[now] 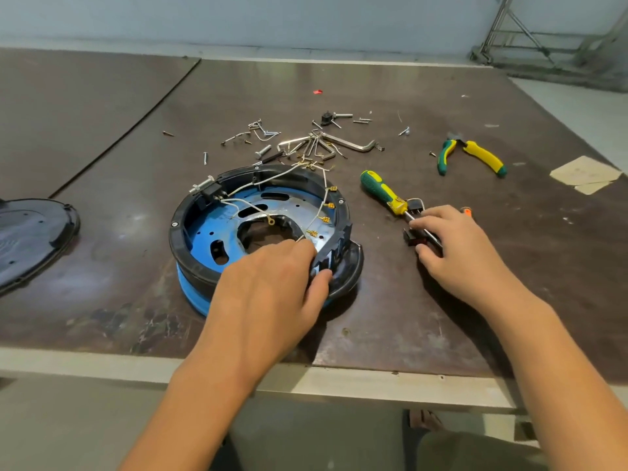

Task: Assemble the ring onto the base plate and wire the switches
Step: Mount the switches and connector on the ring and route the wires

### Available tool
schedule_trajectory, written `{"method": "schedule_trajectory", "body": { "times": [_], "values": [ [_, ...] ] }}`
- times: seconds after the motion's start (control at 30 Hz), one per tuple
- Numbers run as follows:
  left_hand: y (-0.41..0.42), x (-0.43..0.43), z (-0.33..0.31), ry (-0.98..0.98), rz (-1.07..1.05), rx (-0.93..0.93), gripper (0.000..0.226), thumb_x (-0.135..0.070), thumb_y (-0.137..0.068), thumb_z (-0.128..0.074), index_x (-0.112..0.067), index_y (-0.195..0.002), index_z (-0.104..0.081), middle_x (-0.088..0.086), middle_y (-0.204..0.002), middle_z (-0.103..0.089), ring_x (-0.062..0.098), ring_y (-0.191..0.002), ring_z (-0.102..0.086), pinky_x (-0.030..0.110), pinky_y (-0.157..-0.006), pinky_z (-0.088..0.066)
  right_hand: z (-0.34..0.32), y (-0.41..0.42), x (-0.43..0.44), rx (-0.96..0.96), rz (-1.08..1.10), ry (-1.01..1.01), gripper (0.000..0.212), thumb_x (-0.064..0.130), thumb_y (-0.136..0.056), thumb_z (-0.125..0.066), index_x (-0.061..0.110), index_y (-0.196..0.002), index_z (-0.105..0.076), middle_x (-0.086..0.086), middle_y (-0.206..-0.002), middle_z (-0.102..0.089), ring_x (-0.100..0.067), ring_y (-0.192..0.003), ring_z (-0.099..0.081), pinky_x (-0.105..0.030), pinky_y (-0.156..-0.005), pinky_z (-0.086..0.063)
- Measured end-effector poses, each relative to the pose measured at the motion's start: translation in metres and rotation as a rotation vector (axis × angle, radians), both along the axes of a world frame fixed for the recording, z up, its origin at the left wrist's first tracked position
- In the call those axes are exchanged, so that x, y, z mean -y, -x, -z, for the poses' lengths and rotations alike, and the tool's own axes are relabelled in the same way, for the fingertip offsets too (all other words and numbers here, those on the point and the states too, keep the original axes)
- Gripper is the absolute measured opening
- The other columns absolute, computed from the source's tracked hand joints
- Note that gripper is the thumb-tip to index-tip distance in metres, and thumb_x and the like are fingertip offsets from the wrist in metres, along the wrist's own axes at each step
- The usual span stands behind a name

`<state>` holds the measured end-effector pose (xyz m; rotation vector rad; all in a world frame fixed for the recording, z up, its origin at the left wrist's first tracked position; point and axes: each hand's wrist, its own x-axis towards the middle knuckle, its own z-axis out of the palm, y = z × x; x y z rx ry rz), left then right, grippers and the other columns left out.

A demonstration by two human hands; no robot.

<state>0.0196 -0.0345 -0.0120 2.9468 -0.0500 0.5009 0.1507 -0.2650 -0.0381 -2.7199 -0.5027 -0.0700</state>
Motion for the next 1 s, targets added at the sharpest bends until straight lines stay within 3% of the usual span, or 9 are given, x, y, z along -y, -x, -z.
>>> {"method": "schedule_trajectory", "body": {
  "times": [0.17, 0.27, 0.37, 0.47, 0.6, 0.67, 0.83, 1.0],
  "values": [
    [0.003, 0.002, 0.002, -0.030, -0.009, 0.037, 0.023, -0.045, -0.093, -0.048, -0.024, -0.084, -0.052, -0.011, -0.067, -0.047, 0.011, -0.058, -0.047, 0.024, -0.045, -0.039, 0.003, -0.005, -0.002, 0.015, -0.006, 0.024, 0.030, 0.017, -0.095, -0.066, 0.015, -0.125, -0.067, -0.005, -0.132, -0.056, -0.029, -0.123, -0.045, -0.041, -0.102, -0.039],
    [0.004, 0.002, 0.002, -0.035, -0.029, 0.057, 0.025, -0.046, -0.091, -0.051, -0.024, -0.079, -0.051, -0.012, -0.063, -0.046, 0.011, -0.054, -0.045, 0.022, -0.041, -0.029, 0.002, -0.005, 0.000, -0.010, -0.025, -0.006, 0.027, 0.017, -0.093, -0.068, 0.015, -0.120, -0.067, -0.006, -0.127, -0.054, -0.027, -0.120, -0.044, -0.039, -0.099, -0.039],
    [0.005, 0.000, 0.003, -0.051, -0.013, 0.056, 0.030, -0.052, -0.092, -0.047, -0.024, -0.084, -0.058, -0.011, -0.068, -0.050, 0.012, -0.061, -0.048, 0.023, -0.044, -0.034, -0.001, -0.002, 0.000, 0.019, -0.129, -0.089, 0.027, 0.018, -0.095, -0.067, 0.017, -0.122, -0.065, -0.003, -0.122, -0.056, -0.020, -0.117, -0.048, -0.026, -0.095, -0.035],
    [0.005, -0.006, 0.002, -0.072, 0.039, 0.068, 0.041, -0.057, -0.094, -0.041, -0.024, -0.093, -0.066, -0.010, -0.077, -0.059, 0.014, -0.070, -0.054, 0.029, -0.057, -0.043, -0.008, 0.006, -0.007, -0.011, -0.184, -0.420, 0.023, 0.015, -0.094, -0.068, 0.022, -0.115, -0.067, 0.008, -0.114, -0.066, -0.005, -0.109, -0.059, -0.020, -0.097, -0.043],
    [0.005, -0.013, 0.001, -0.062, 0.032, 0.045, 0.047, -0.062, -0.095, -0.033, -0.029, -0.089, -0.066, -0.013, -0.075, -0.058, 0.010, -0.066, -0.055, 0.026, -0.050, -0.044, -0.015, 0.025, -0.027, -0.546, -0.275, -1.277, 0.024, 0.021, -0.094, -0.060, 0.012, -0.112, -0.073, -0.008, -0.103, -0.075, -0.019, -0.096, -0.071, -0.034, -0.091, -0.057],
    [0.005, -0.013, 0.003, -0.087, 0.034, 0.045, 0.048, -0.062, -0.094, -0.030, -0.029, -0.086, -0.064, -0.013, -0.072, -0.055, 0.009, -0.063, -0.053, 0.023, -0.045, -0.039, -0.014, 0.035, -0.038, -0.777, -0.298, -1.533, 0.031, 0.026, -0.095, -0.056, 0.008, -0.112, -0.074, -0.011, -0.094, -0.073, -0.020, -0.086, -0.069, -0.035, -0.081, -0.058],
    [0.006, -0.013, 0.005, -0.089, 0.029, 0.055, 0.043, -0.058, -0.094, -0.034, -0.027, -0.086, -0.062, -0.012, -0.072, -0.054, 0.009, -0.061, -0.051, 0.022, -0.042, -0.033, -0.008, 0.046, -0.048, -0.889, -0.313, -1.539, 0.034, 0.029, -0.096, -0.056, 0.009, -0.118, -0.072, -0.013, -0.097, -0.071, -0.022, -0.087, -0.065, -0.033, -0.077, -0.056],
    [0.007, -0.010, 0.005, -0.103, 0.014, 0.048, 0.038, -0.055, -0.094, -0.038, -0.026, -0.084, -0.060, -0.011, -0.071, -0.053, 0.009, -0.059, -0.049, 0.019, -0.043, -0.021, -0.008, 0.046, -0.049, -0.869, -0.310, -1.613, 0.035, 0.028, -0.097, -0.054, 0.007, -0.119, -0.071, -0.013, -0.097, -0.071, -0.021, -0.087, -0.065, -0.032, -0.076, -0.055]
  ]
}}
